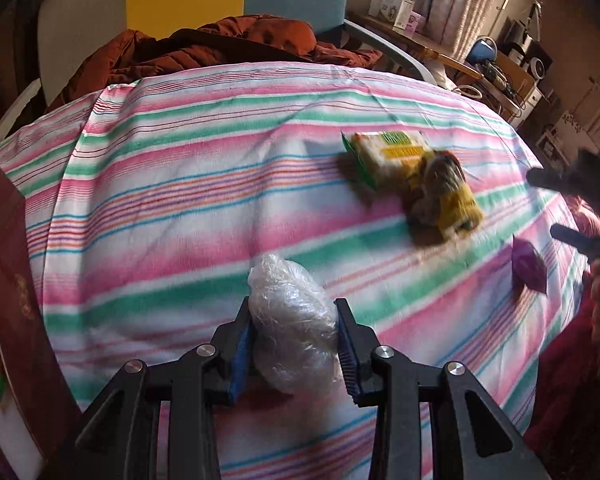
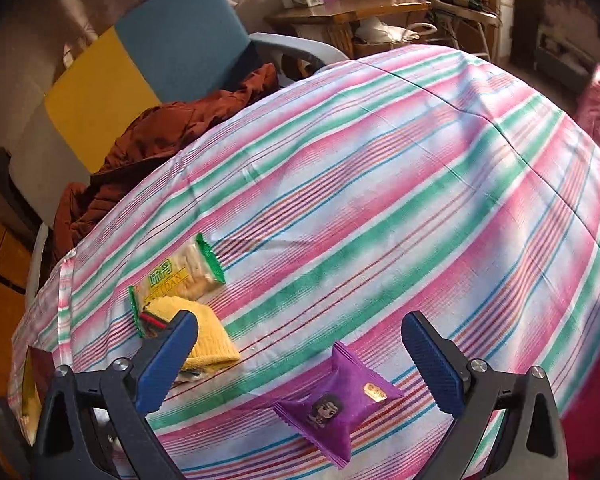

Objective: Organize objects
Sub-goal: 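Grasp the purple snack packet with the right tool while the left tool holds the bag, then carry the plastic bag and purple packet over the gold tray with both tools, then lower the bag and purple packet into the gold tray and open both tools, then withdraw both tools from the tray toward the cracker packet and yellow bundle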

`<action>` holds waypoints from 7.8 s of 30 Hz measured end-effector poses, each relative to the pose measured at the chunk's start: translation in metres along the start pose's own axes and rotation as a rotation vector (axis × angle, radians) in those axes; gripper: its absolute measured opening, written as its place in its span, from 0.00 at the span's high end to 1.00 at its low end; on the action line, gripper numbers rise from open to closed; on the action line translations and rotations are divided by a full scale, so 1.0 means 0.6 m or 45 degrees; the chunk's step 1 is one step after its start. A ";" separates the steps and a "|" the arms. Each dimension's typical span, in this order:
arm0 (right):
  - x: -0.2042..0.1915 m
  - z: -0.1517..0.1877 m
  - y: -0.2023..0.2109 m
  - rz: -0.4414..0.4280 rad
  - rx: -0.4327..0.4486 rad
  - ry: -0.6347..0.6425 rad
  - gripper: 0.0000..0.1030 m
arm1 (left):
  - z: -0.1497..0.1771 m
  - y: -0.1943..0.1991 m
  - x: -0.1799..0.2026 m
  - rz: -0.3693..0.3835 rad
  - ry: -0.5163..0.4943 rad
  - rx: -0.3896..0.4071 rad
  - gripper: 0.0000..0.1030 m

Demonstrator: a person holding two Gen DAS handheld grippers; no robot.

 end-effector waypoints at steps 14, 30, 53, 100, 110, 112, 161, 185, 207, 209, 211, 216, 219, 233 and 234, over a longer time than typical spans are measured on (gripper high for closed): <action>0.056 0.050 0.002 0.077 -0.123 -0.179 0.22 | 0.037 0.016 0.012 0.018 -0.081 0.094 0.64; 0.015 0.072 -0.029 0.262 -0.115 0.139 0.50 | 0.048 0.018 0.016 0.016 -0.109 0.135 0.63; -0.074 0.086 0.049 -0.101 0.070 0.295 0.51 | 0.078 0.257 -0.045 -0.118 -0.022 0.402 0.64; -0.597 0.485 0.078 -0.650 -0.290 1.087 0.51 | 0.318 0.339 -0.294 -0.237 0.523 0.408 0.64; -0.598 0.489 0.073 -0.670 -0.285 1.056 0.10 | 0.297 0.328 -0.303 -0.242 0.525 0.405 0.64; -0.591 0.487 0.078 -0.673 -0.274 1.049 0.06 | 0.293 0.323 -0.305 -0.240 0.527 0.398 0.64; -0.456 0.492 0.099 -0.423 0.045 1.085 0.00 | 0.282 0.296 -0.282 -0.472 0.492 0.304 0.55; -0.427 0.509 0.130 -0.393 0.203 1.125 0.00 | 0.304 0.322 -0.278 -0.628 0.527 0.314 0.54; -0.378 0.460 0.118 -0.366 0.181 1.009 0.00 | 0.265 0.317 -0.222 -0.602 0.351 0.311 0.54; -0.371 0.451 0.115 -0.354 0.177 0.995 0.00 | 0.262 0.317 -0.217 -0.595 0.331 0.312 0.54; -0.364 0.440 0.112 -0.344 0.173 0.973 0.00 | 0.258 0.316 -0.211 -0.589 0.312 0.312 0.54; -0.349 0.409 0.104 -0.309 0.176 0.935 0.00 | 0.249 0.313 -0.198 -0.576 0.274 0.312 0.54; -0.339 0.391 0.096 -0.283 0.170 0.917 0.00 | 0.242 0.310 -0.193 -0.573 0.255 0.306 0.54; -0.285 0.290 0.078 -0.172 0.190 0.829 0.00 | 0.207 0.296 -0.158 -0.525 0.156 0.294 0.54; -0.280 0.281 0.077 -0.164 0.191 0.819 0.00 | 0.204 0.295 -0.156 -0.522 0.149 0.294 0.54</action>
Point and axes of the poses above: each gripper's, at about its wrist camera, not at the fingertips, and y roughly against the way its jaws point, x to its right, z to its underside, the point moved 3 cm from there along -y, roughly the way its jaws point, and after that the axes turned 12 degrees about -y, right-handed, at the moved point
